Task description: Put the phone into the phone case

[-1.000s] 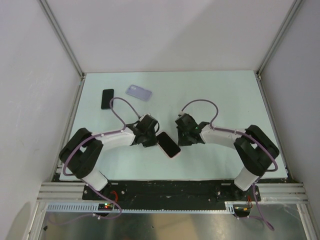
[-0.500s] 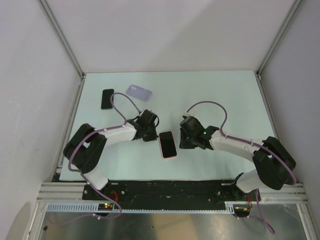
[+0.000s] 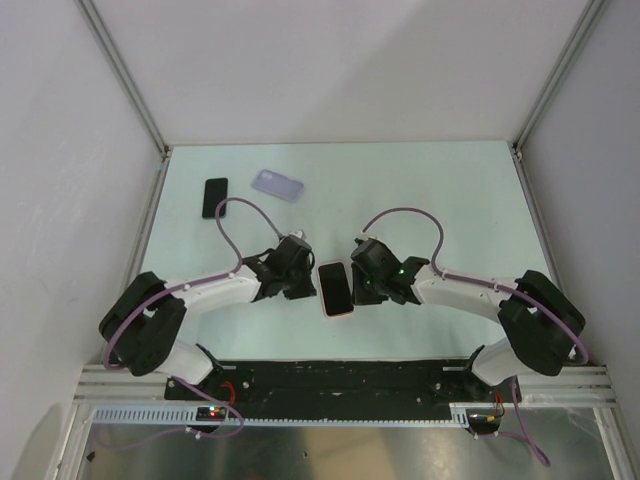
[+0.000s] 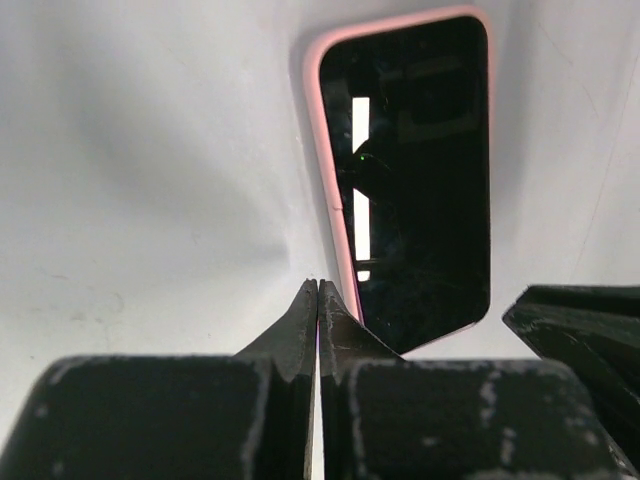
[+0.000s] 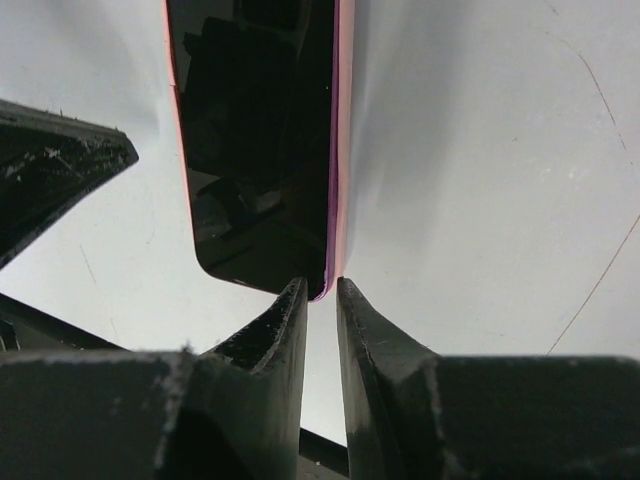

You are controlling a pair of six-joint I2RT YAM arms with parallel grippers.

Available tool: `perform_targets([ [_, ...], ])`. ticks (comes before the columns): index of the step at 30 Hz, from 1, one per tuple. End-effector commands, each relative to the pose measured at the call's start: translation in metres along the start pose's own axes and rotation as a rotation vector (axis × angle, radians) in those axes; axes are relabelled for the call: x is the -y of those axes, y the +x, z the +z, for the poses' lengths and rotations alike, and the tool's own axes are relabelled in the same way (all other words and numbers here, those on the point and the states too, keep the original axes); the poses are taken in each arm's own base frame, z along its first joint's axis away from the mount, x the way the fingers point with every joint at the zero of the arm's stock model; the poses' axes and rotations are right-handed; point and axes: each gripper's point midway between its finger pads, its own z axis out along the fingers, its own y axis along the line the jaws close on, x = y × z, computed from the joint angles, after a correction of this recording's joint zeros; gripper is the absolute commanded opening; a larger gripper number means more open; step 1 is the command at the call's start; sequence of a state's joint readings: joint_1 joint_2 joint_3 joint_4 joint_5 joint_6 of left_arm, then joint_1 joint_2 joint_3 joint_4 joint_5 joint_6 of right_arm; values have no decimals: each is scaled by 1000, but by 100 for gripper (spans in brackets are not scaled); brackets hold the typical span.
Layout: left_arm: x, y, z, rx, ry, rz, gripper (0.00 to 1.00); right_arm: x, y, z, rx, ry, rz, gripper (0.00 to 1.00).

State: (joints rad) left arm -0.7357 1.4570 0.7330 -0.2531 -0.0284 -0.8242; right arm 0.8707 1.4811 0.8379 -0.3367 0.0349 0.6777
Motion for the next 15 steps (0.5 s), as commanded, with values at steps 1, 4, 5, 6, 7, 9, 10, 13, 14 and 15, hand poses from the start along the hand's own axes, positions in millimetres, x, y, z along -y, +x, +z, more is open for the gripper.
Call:
perform_targets([
  [1, 17, 0, -8, 7, 58, -5, 0, -7, 0, 5, 1, -8, 7, 23],
  [4, 20, 2, -8, 2, 62, 1, 0, -7, 3, 7, -7, 1, 6, 22],
  [5, 21, 2, -8, 2, 63, 3, 0, -7, 4, 8, -9, 2, 5, 22],
  [6, 22, 2, -7, 0, 63, 5, 0, -7, 4, 9, -12, 3, 5, 22],
  [7, 23, 3, -7, -2, 63, 8, 0, -7, 5, 10, -14, 1, 4, 22],
  [9, 24, 3, -6, -5, 62, 10, 0, -8, 6, 12, -18, 0, 3, 22],
  [10, 24, 3, -5, -6, 61, 10, 0, -9, 6, 13, -19, 0, 3, 22],
  [13, 25, 4, -4, -7, 61, 11, 0, -9, 8, 16, -27, 3, 1, 21],
  [14, 25, 4, -5, -8, 61, 12, 0, -9, 9, 17, -28, 5, 2, 20],
  [15, 25, 4, -4, -8, 62, 13, 0, -9, 9, 18, -30, 7, 2, 20],
])
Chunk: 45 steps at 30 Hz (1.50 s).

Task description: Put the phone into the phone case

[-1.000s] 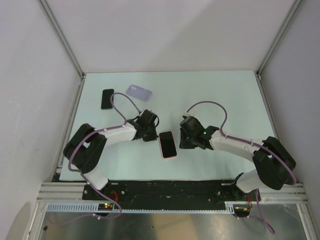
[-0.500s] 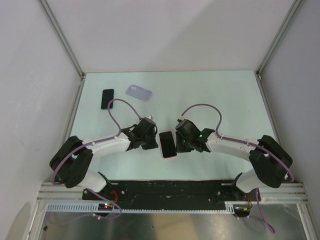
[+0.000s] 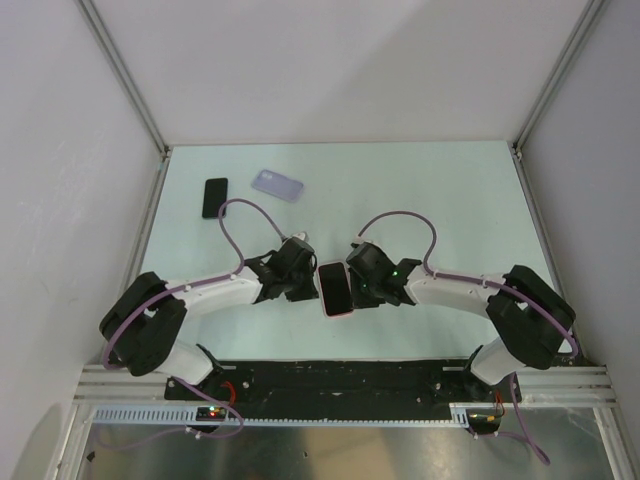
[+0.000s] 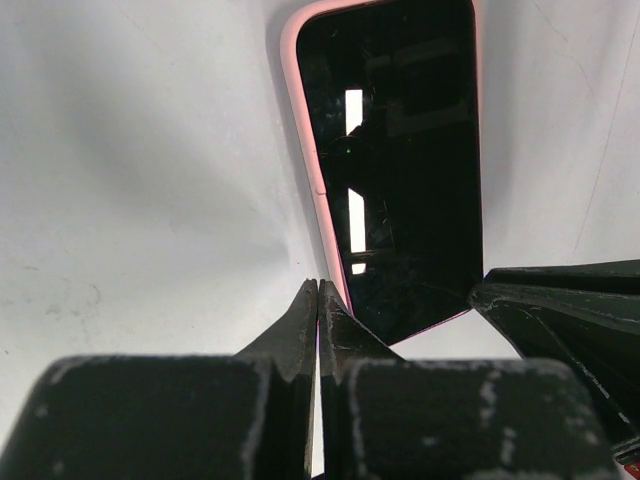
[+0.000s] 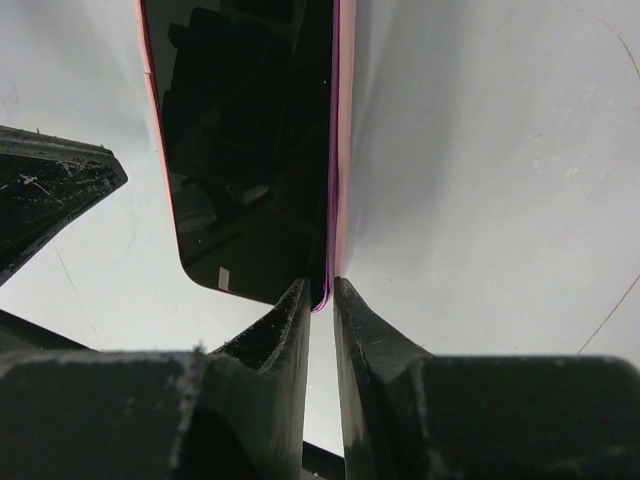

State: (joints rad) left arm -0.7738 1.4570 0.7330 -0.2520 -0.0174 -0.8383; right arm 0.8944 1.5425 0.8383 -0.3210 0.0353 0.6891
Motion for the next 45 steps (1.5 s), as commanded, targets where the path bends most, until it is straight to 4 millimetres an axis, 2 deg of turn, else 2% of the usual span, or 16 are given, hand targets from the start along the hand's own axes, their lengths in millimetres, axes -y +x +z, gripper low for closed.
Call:
perform_targets([
  [1, 15, -7, -3, 15, 39, -3, 0, -9, -5, 4, 11, -12, 12, 19],
  [11, 14, -4, -1, 6, 32, 0, 0, 3, 12, 16, -25, 66, -8, 8],
  [19, 15, 5, -2, -17, 44, 9, 0, 11, 31, 29, -64, 128, -37, 6],
  [26, 13, 16, -2, -45, 50, 8, 0, 14, 38, 35, -77, 150, -42, 6],
  [31, 14, 17, -1, -44, 52, 6, 0, 16, 36, 36, -76, 180, -62, 6],
  [39, 7, 22, 2, -46, 23, 1, 0, 10, 14, 24, -22, 205, -103, 18],
  [45, 9, 24, 3, -32, 10, 13, 2, 6, 9, 22, -12, 201, -115, 24],
])
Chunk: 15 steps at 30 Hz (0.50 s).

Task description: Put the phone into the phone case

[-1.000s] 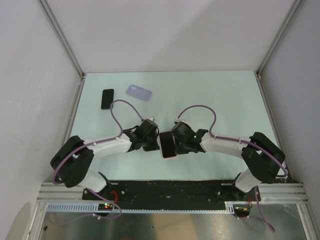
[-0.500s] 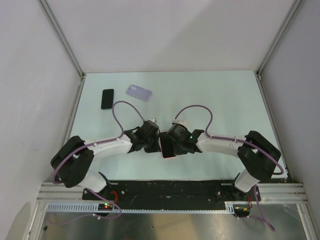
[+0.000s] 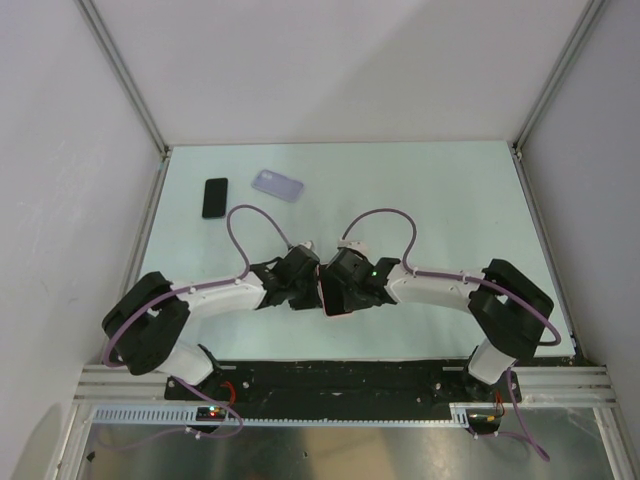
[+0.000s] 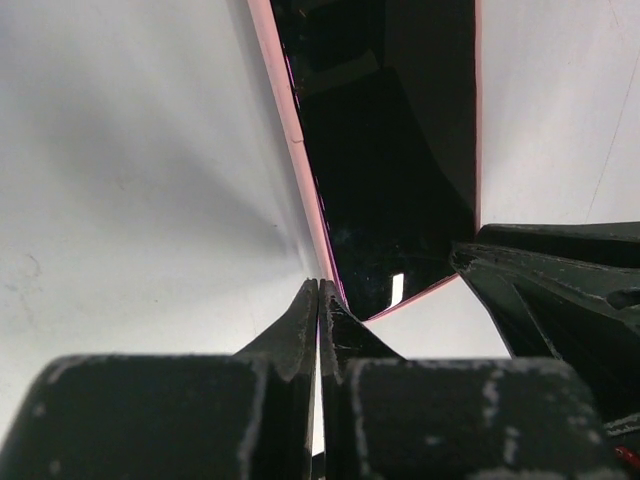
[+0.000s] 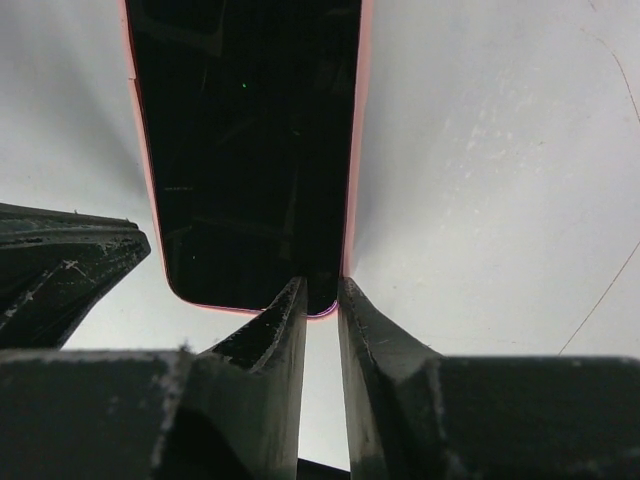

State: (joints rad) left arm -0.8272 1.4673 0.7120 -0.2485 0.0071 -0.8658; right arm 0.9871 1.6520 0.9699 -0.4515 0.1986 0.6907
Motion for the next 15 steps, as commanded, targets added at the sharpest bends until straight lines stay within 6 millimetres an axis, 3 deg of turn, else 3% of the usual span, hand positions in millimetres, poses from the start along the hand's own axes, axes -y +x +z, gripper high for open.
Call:
perform_targets([
  [1, 3, -2, 2, 30, -5, -5, 3, 7, 8, 14, -19, 46, -26, 25],
  [8, 8, -2, -2, 40, 7, 7, 8, 15, 6, 10, -8, 88, -32, 27],
  [15, 10, 1, -2, 47, 0, 15, 11, -1, -13, -11, 53, -11, -10, 32],
])
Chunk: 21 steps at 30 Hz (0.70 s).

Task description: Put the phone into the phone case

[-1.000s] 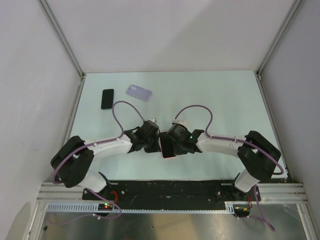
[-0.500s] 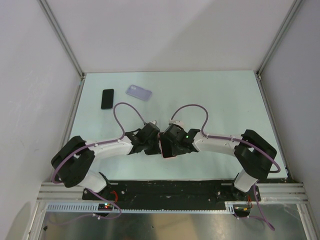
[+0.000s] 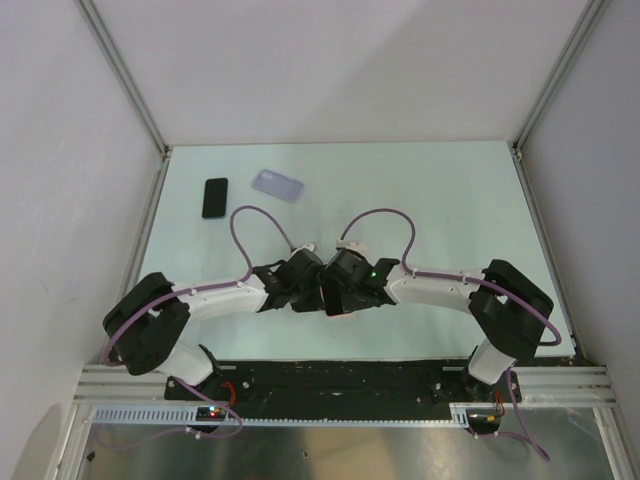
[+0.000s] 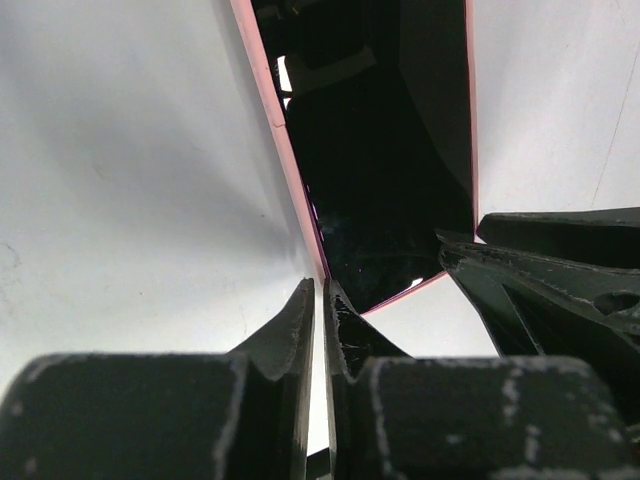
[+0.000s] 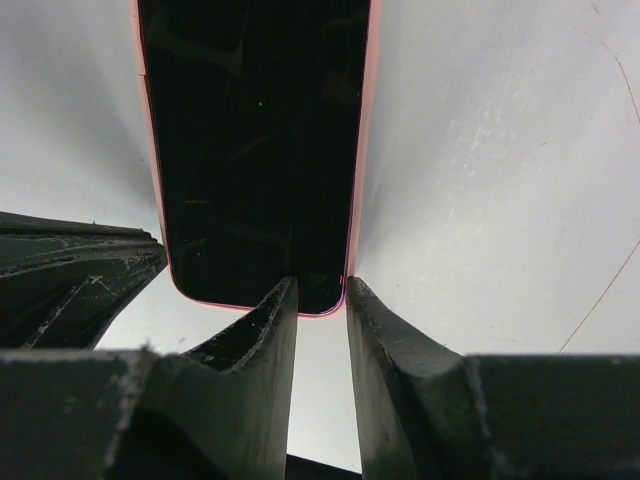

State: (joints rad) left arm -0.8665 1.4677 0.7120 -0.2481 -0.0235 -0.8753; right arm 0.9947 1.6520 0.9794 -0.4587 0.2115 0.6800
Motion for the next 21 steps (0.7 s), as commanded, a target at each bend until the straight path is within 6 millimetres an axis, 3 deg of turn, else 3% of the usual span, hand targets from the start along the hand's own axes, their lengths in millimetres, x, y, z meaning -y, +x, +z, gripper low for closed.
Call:
perform_targets([
  [1, 5, -5, -2, 41, 3, -9, 12, -2, -14, -12, 48, -30, 11, 32],
  [9, 7, -5, -1, 47, -3, -12, 16, -7, -33, -32, 101, -100, 47, 34],
  [21, -1, 4, 9, 25, -55, 3, 15, 12, -40, -36, 122, -105, 113, 34],
])
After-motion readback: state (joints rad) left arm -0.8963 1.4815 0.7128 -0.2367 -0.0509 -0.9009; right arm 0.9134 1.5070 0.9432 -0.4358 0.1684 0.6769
